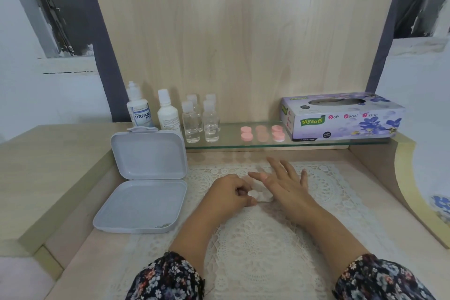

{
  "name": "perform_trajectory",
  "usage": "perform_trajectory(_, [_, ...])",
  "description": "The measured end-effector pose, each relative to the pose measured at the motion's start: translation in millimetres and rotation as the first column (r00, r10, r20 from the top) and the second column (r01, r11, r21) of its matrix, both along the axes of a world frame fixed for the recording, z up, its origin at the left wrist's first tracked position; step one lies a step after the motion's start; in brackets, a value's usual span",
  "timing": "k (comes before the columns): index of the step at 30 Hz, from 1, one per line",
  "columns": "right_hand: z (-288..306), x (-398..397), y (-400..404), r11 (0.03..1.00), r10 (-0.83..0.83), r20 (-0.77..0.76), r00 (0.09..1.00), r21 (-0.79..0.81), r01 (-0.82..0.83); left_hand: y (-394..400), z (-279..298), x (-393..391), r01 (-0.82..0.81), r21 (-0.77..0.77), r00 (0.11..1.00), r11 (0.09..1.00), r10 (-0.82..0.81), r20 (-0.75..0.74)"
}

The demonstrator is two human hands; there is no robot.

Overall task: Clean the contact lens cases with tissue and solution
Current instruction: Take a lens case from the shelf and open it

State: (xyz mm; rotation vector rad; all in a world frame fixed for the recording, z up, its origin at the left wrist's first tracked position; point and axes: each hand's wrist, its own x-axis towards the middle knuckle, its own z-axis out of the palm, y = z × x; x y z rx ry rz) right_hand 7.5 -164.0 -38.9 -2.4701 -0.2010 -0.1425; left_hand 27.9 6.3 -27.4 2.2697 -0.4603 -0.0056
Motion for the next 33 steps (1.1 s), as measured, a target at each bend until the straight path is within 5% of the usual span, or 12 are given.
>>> perform_trajectory(8, [1.0,-0.5,2.8,0.989,-0.055,-0.058,0.997,-0.138,0.047,0.8,1.3,-2.4,0.004,-0.003,1.0,1.0,-0.004,-0.004])
perform_trajectory(19, [-1.2,-0.3,-5.5,0.983,-0.18,-0.025,0.983,-0.05,0.178,1.6,-1.8,-2.0,-0.004,-0.015,1.0,1.0,0.004,-0.011])
perform_trajectory(33, [3.7,-4.9,-7.0,0.953,-0.297,0.368,0.881,0.17,0.25,18.8,2.9,-24.8,-0.229,-0.206,0.973,0.951,0.22,-0.065])
